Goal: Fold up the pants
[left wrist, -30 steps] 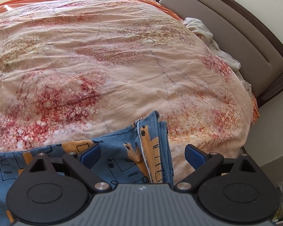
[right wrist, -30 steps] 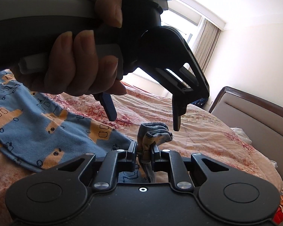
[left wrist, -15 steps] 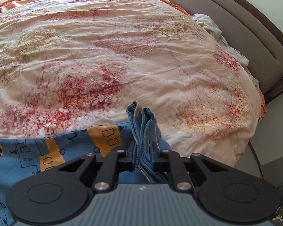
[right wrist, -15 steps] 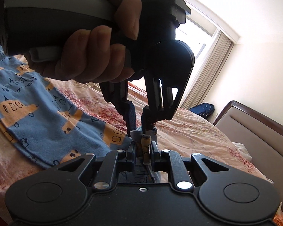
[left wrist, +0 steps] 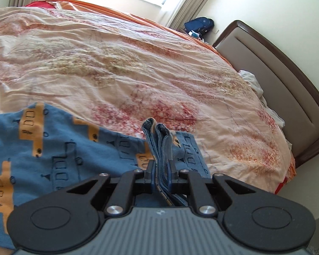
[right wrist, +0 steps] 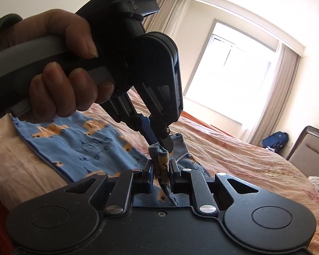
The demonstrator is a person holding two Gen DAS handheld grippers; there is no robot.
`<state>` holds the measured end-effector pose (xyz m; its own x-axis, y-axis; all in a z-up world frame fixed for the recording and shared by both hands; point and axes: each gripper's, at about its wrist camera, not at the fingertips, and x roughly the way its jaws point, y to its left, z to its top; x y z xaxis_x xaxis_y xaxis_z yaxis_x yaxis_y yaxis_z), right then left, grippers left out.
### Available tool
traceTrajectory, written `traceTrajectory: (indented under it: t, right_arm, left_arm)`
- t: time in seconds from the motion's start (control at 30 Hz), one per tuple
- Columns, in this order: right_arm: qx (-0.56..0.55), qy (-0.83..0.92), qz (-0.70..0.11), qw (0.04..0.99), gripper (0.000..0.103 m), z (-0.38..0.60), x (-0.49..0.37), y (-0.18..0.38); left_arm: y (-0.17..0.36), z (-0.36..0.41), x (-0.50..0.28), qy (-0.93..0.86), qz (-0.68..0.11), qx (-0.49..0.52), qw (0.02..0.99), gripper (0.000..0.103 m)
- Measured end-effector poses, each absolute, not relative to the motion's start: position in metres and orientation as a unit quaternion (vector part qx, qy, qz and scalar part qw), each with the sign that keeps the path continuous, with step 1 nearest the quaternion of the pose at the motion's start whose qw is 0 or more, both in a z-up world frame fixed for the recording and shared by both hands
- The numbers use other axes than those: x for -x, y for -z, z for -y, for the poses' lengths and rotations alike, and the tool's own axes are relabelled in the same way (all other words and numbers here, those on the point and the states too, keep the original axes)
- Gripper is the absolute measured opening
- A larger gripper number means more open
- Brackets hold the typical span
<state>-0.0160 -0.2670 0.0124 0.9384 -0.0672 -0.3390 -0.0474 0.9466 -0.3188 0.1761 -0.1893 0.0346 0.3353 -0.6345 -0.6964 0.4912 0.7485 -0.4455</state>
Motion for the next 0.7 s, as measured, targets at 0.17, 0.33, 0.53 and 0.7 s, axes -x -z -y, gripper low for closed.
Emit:
traceTrajectory:
  t: [0.17,0.33,0.53,0.7]
  right_arm:
    - [0.148,-0.044,-0.205,0.966,0.016,0.240,0.002,0.000]
    - [0.111,-0.066,-0.234,0.964,0.016,0.228,-0.009,0.012]
    - [0.102,-0.070,-0.247,0.961,0.017,0.225,-0.011,0.012]
    - [0.102,-0.069,-0.247,0.961,0.017,0.230,-0.013,0.011]
  left_arm:
    - [-0.013,0.150,-0.178,0.320,-0.455,0.084,0.827,0.011]
    - [0.008,0.132,-0.180,0.306,-0.460,0.096,0.828,0.011]
    - [0.019,0.124,-0.181,0.301,-0.468,0.112,0.823,0.011]
    - [0.018,0.126,-0.180,0.299,-0.468,0.110,0.824,0.011]
